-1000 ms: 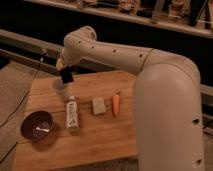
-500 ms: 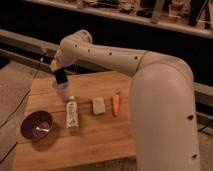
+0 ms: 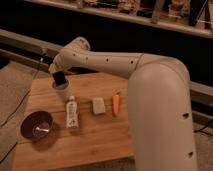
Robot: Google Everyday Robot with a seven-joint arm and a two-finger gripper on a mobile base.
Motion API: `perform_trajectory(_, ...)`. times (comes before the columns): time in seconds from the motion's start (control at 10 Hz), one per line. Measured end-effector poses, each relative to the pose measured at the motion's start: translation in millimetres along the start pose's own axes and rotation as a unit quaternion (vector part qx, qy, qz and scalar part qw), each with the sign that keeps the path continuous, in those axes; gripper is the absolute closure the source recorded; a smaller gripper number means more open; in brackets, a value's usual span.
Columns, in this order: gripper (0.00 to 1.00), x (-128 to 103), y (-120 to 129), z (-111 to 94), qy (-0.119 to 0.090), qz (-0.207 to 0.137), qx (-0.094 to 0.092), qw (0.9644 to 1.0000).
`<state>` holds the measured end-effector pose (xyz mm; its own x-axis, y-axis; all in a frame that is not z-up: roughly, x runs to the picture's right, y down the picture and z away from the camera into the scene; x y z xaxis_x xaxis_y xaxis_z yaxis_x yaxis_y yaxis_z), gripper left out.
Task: Place the eraser in the ceramic cup
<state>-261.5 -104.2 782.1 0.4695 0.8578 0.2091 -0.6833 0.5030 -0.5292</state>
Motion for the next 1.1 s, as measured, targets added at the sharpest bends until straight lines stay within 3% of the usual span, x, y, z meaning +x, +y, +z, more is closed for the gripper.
perform_trajectory(0.4, 0.98, 18.9, 8.7, -1.2, 0.004, -0.019, 0.009, 0.9998)
perform_trajectory(0.7, 0.96, 31.6, 17.5, -5.9, 0.013, -0.021, 0.003, 0.9997)
perform_trajectory(1.1, 0.57, 43.3, 32.4, -9.2, 0.034, -0.024, -0.016, 0.9990)
